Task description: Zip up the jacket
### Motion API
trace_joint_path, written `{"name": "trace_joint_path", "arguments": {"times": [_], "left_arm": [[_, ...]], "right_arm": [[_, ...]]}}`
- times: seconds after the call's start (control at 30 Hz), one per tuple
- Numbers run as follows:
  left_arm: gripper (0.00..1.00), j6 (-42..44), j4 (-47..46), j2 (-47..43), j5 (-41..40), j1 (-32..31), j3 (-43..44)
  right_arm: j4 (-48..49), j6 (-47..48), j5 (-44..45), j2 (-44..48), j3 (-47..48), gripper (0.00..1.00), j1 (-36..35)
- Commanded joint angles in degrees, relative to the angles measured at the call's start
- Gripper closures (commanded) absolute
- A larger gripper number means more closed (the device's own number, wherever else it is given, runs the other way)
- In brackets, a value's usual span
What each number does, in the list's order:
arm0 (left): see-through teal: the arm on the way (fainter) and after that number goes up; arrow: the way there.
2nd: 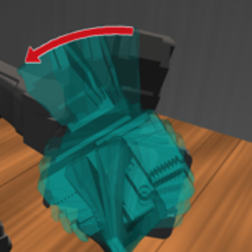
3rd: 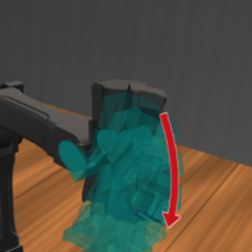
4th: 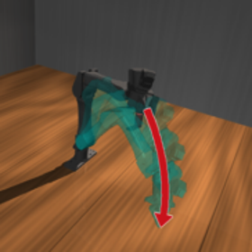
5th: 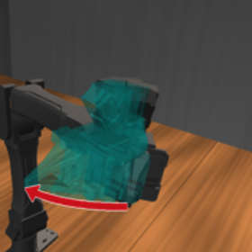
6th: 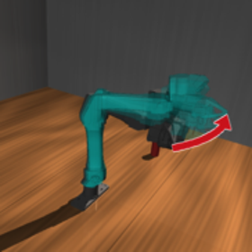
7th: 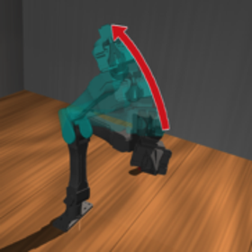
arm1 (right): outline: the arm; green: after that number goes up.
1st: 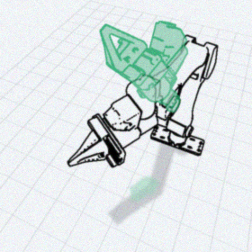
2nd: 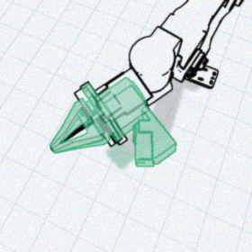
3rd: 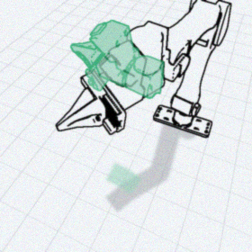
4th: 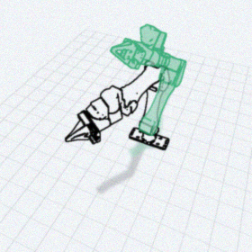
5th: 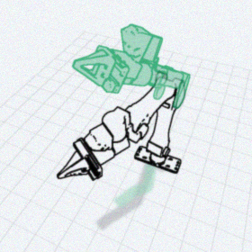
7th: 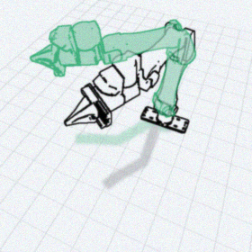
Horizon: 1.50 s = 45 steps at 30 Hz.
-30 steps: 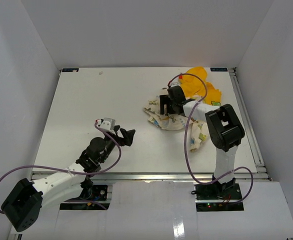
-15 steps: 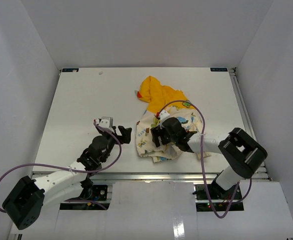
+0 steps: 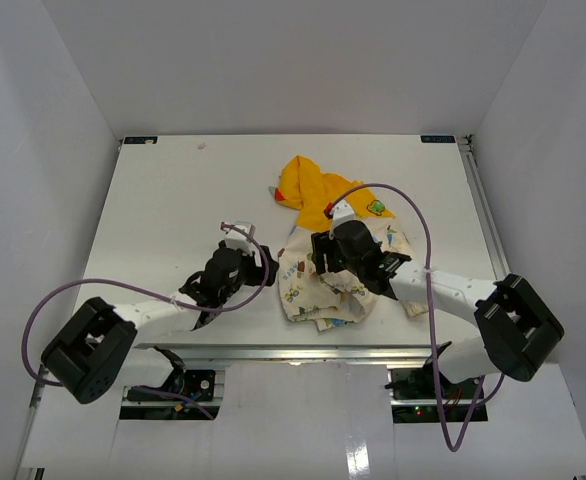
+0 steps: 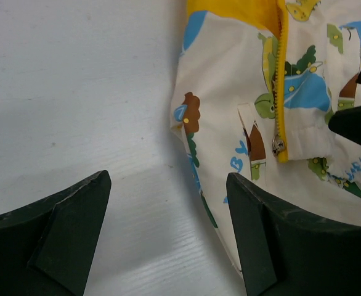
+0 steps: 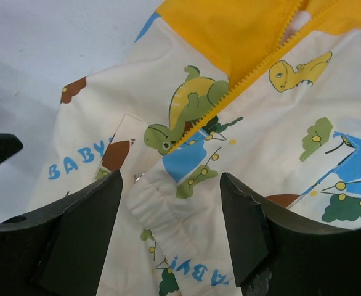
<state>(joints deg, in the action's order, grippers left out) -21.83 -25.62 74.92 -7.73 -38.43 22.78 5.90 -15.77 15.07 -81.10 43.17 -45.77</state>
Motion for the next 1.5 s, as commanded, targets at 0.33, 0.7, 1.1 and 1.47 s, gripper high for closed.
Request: {"name": "trace_joint_path", "arguments": {"times": [0.33,0.7,1.1,1.47], "left_arm": [[0.95,0.1,3.5,9.9,9.8,0.4,8.0],[1.00,-2.6,6.8,-3.3,-14.5,1.4,2.2],[0.25,-1.7,3.6,-9.4,-1.7,1.3,-0.1],[0.25,-1.0,-29.2,-10.5,33.0,1.3,-10.4]], "right_arm": [[-3.9,-2.0,7.7,-5.7,2.6,0.80,-0.1],[-5.0,-5.4,14.4,5.6,-6.8,0.92,0.8],[5.8,2.5,-1.3,10.2,-10.7,0.89,2.0],[18.0,6.8,-15.3,20.0,-19.0,0.91,3.8]]}}
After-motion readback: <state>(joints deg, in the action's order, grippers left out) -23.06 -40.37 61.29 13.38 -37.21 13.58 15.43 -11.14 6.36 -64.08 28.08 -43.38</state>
